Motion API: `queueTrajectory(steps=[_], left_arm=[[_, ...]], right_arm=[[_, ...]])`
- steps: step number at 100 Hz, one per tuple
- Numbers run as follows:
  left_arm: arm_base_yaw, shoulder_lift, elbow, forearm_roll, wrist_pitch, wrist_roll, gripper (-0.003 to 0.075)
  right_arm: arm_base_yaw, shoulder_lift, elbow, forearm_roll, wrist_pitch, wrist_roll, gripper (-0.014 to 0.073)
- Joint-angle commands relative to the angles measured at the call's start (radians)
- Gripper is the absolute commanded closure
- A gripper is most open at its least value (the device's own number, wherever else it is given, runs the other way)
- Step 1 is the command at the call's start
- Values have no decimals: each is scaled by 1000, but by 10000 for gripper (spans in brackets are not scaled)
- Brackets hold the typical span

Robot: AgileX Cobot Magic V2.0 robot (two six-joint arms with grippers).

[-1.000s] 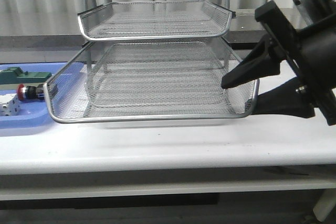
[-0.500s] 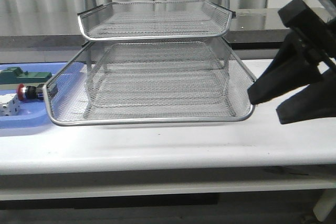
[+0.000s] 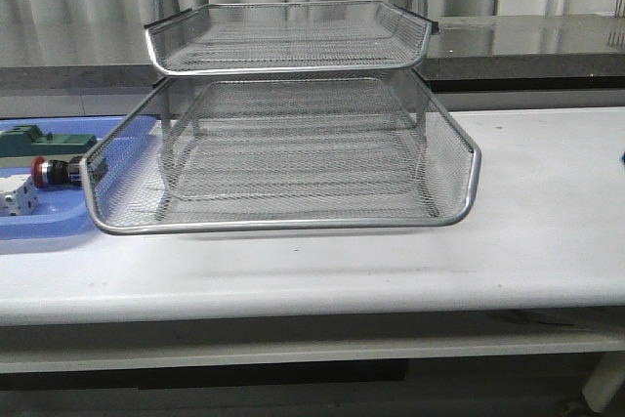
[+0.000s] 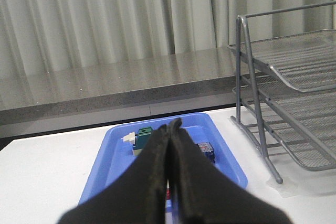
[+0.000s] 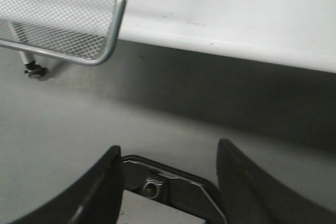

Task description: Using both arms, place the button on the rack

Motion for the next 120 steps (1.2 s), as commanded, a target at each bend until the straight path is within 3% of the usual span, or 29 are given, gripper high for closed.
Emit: queueTrajectory(steps=[1,19,36,69,102,112,120], left_arm=[[-2,-32,55,-5,-82,-12,741],[-2,-32,55,-5,-82,-12,741],[-2,-32,55,-5,-82,-12,741],[-2,-32,55,-5,-82,-12,741],[-2,-32,55,-5,-82,-12,741],[-2,-32,55,-5,-82,-12,741],[-2,-32,55,-5,-82,-12,741]], right_arm=[[-1,-76,-55,-150,11,110,181],[-1,-216,-69,-332,72,256,181],[-1,-354,-69,-420,132,333,181],[-1,-572,-69,-459,186,351,181],[-1,-599,-68,-461,207,351,185],[-1,-599,-68,-461,208,351,236],[-1,-599,-68,-461,209,351,327]])
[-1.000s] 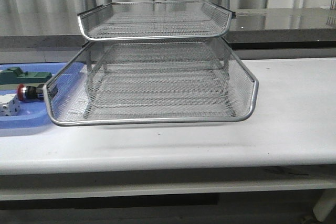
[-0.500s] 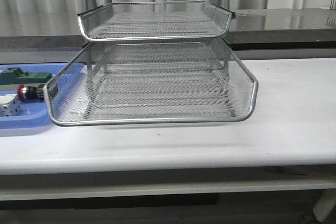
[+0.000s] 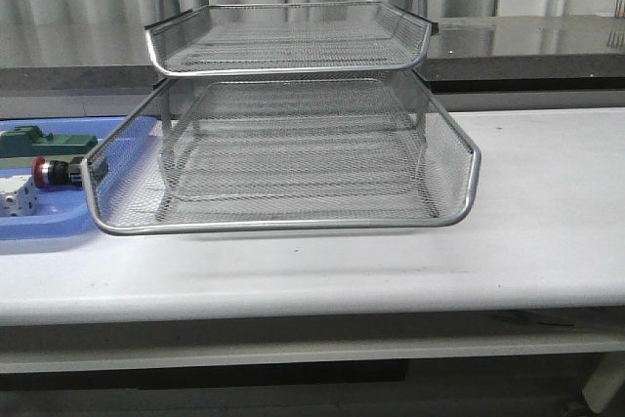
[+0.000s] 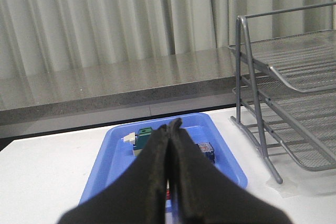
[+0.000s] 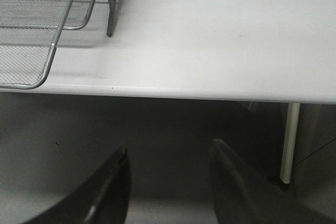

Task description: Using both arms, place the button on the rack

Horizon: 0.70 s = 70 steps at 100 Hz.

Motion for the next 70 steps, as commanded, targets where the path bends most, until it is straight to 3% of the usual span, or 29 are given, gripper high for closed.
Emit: queueTrajectory(steps=[1,28,70], left_arm=[[-2,-32,55,-5,-82,-12,741],[-2,-32,55,-5,-82,-12,741],[-2,-32,55,-5,-82,-12,741]], right_arm=[[-1,5,-32,-11,-56,3,336],[-1,5,-32,-11,-56,3,669],[-1,5,-32,-11,-56,3,664]])
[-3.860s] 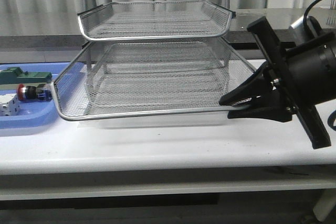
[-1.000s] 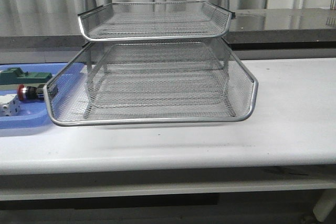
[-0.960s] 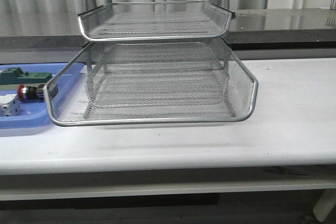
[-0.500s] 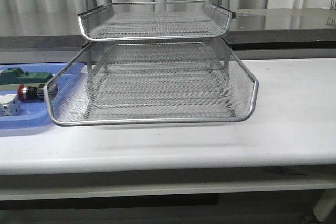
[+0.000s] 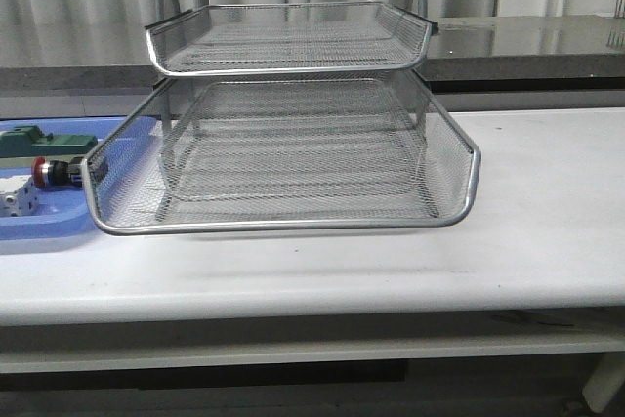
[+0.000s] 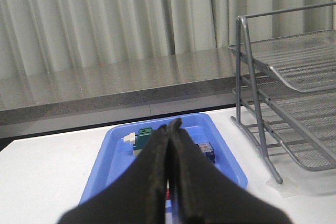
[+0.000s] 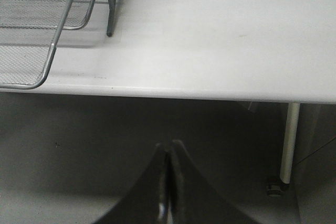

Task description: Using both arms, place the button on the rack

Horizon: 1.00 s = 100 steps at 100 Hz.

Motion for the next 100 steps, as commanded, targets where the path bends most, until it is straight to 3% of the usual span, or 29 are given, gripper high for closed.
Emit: queueTrajectory(steps=[1,71,100], left_arm=[[-2,-32,55,-5,-82,-12,741],[-2,-32,35,-46,-132,-12,741],[-2,119,-174,-88,60,-12,741]], right_arm=[[-1,5,-32,-11,-56,3,664],[-1,5,-32,-11,-56,3,664],[-1,5,-32,-11,-56,3,664]])
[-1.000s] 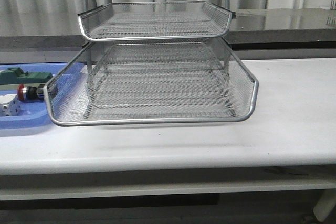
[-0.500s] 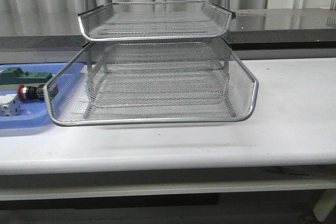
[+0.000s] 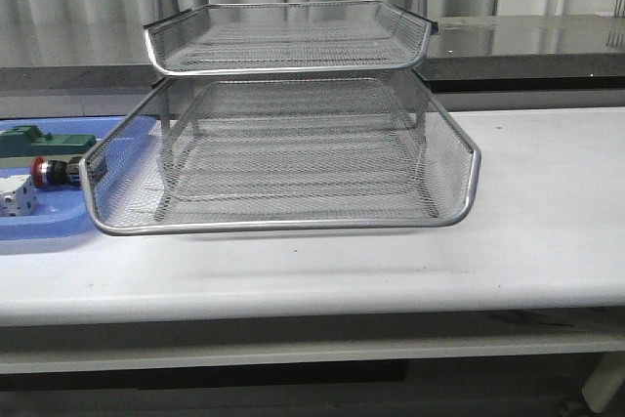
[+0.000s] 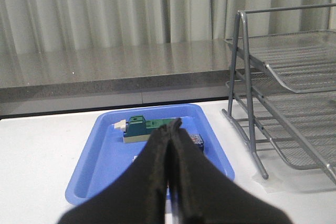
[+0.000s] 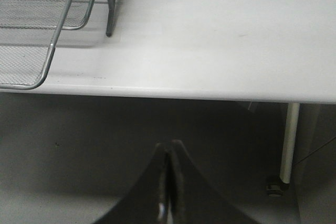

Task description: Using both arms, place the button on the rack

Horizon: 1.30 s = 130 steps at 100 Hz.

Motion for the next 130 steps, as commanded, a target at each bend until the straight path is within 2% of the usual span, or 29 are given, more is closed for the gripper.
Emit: queueTrajectory(steps=[1,19,41,70,100,123,130], left_arm=[[-2,84,-117,-22,-25,-12,741],[-2,281,-304,-48,63,-12,741],[-2,557,-550,-49,256,-12,741],[-2,884,-776,-38,420,-1,741],[-2,1123,-917,-17,491,20,741],[-2,1201,-978,-17,601,86,738],[-2,1211,-989,-17,626,101,711]], right_arm=[[-1,5,-32,-11,-56,3,664],[-1,5,-32,-11,-56,3,664],[-1,5,-32,-11,-56,3,664],[-1,5,-32,-11,-56,3,664],[-1,5,-32,-11,-56,3,664],[-1,5,-32,-11,-56,3,664],[-1,5,-32,-11,-56,3,664]])
